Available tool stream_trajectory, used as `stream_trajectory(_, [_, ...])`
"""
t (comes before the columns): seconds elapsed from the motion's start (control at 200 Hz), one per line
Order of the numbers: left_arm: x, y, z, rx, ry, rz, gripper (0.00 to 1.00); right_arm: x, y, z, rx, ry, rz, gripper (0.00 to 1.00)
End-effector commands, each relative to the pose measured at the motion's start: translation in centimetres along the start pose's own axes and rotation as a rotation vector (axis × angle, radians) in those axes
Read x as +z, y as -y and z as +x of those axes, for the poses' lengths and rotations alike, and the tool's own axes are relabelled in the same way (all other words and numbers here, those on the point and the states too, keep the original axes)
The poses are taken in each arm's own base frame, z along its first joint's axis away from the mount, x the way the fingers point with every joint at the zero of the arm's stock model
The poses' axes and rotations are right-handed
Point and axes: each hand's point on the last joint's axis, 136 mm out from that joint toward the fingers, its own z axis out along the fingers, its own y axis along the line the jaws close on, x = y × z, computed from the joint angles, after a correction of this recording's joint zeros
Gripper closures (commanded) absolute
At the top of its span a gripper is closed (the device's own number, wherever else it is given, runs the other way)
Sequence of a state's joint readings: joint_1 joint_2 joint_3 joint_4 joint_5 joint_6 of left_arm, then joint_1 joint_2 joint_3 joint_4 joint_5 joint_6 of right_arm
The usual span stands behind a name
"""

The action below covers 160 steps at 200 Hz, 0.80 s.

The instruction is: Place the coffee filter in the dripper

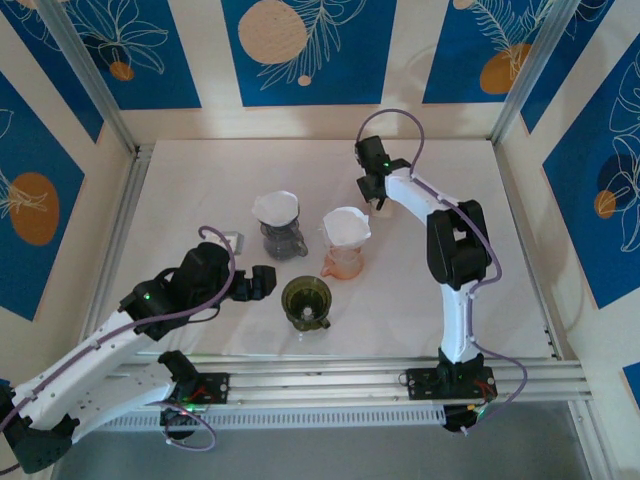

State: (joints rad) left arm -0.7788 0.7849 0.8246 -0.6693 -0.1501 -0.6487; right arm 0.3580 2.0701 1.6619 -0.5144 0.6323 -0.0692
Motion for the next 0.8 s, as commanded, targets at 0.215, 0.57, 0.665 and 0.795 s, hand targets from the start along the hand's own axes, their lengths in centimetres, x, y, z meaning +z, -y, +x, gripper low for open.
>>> stream_trajectory(0.215, [-0.7,0.1,-0.9,0.018,0.041,0.019,0.00,-9.5,4.1,-0.3,0.177,0.131,0.027,1.00])
stream_trajectory(0.57, [-1.5,0.3,-1.6,0.046,0.087,0.035,0.00,-19.2,7.2,3.4,0.286,0.220,0.042,1.00])
stream_trajectory(0.665, [-1.6,0.2,-1.6,0.046,0.095,0.038,0.00,-22.8,6.5,4.1,0.295,0.255,-0.040,1.00])
stream_trajectory(0.795, [-1.7,0.1,-1.5,0.048,0.105,0.043,0.00,-28.1,4.0,5.3,0.252,0.287,-0.208,1.00])
